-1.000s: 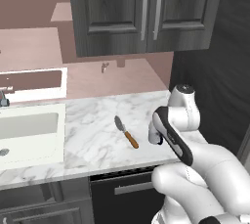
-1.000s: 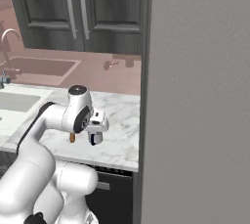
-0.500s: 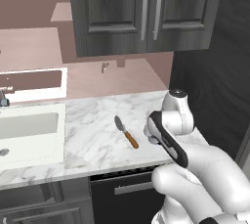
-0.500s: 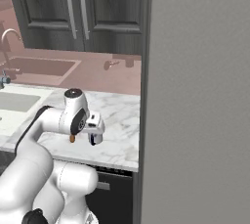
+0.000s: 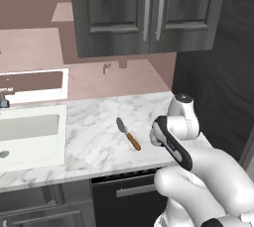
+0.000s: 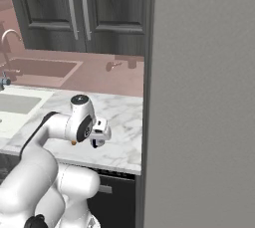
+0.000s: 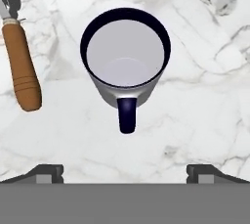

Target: Pick the mug from the counter and place it inside the microwave. Then close the microwave.

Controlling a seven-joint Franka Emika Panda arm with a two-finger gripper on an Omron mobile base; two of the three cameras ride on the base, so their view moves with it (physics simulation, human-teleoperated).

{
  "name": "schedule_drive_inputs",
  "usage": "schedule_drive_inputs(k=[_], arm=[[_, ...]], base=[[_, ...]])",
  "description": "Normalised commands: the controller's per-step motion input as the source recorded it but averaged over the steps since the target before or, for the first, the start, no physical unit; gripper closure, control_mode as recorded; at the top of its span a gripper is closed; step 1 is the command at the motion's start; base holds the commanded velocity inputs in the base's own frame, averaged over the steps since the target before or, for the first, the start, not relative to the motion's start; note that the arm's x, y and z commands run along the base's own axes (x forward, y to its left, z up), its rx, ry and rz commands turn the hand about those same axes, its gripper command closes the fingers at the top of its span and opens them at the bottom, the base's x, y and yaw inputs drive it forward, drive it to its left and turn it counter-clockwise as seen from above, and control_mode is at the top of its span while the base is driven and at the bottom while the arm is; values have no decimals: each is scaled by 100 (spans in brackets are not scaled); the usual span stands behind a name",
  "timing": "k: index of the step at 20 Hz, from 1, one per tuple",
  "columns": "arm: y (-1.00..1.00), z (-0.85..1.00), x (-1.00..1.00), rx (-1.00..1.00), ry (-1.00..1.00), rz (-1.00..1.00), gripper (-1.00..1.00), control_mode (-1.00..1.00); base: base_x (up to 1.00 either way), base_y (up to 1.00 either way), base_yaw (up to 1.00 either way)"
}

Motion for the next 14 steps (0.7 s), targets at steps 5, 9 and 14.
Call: schedule_drive_inputs(k=[5,9,14], arm=[[-2,0,8,0,0,0,-100,-100],[0,0,13,0,0,0,-100,-100],[2,0,7,0,0,0,-100,-100]], base=[[0,0,0],[0,0,0],[0,0,0]])
